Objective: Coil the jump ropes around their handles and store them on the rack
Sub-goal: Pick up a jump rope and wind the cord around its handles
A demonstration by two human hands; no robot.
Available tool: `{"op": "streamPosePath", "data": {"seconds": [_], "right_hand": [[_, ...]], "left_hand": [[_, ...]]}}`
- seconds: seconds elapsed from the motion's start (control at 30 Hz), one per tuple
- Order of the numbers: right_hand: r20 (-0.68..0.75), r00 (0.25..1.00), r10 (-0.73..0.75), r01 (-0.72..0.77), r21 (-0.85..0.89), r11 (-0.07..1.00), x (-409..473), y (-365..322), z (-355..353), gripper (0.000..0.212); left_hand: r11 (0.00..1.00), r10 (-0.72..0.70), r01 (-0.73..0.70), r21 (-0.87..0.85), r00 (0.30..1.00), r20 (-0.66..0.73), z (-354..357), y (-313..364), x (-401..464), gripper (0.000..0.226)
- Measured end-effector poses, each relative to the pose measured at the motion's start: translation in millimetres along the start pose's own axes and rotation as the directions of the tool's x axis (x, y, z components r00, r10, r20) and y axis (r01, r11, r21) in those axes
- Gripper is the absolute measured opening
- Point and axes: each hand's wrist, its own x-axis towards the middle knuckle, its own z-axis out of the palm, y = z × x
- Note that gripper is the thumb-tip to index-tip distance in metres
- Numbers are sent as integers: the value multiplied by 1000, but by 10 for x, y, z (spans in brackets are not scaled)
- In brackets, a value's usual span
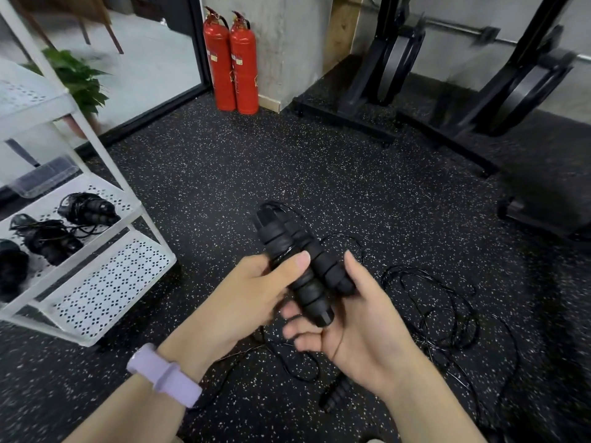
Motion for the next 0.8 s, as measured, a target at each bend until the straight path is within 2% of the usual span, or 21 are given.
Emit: {"op": "streamPosePath", "data": {"seconds": [0.07, 0.17, 0.23, 0.33, 0.43, 0.53, 0.6, 0.67, 0.8], "right_hand": [[73, 997, 38, -46, 111, 993, -10, -30, -28, 77], [94, 996, -8, -3, 115, 993, -13, -40, -36, 60], [47, 996, -76, 73, 56, 996, -14, -23, -33, 53], [-89, 982, -168, 155, -129, 979, -5, -6, -53, 52], [-197, 942, -273, 204, -312, 928, 2, -2, -68, 50], [-238, 898, -369, 228, -465, 856, 8, 25, -77, 35], [-236, 880, -413, 248, -512, 822, 27, 45, -96, 27], [-239, 867, -437, 258, -535, 805, 51, 57, -102, 33], [-290, 852, -436, 293, -424, 857, 70, 37, -85, 36]], "left_hand": [[1000, -6, 6, -12, 1000, 10, -7, -7, 8, 44], [999, -13, 13, -40, 1000, -16, -15, -17, 19, 39], [999, -22, 21, -25, 998, -66, -5, -26, 32, 41], [996, -38, 47, 70, 992, -122, -17, -55, 51, 51], [989, -69, 85, 124, 990, -123, -32, -66, 47, 52], [982, -100, 119, 145, 986, -135, -41, -65, 30, 54], [980, -108, 129, 154, 984, -139, -53, -72, 25, 52], [978, -109, 127, 166, 987, -115, -65, -63, 27, 45], [972, -41, 58, 226, 996, -78, -68, -46, 40, 34]]}}
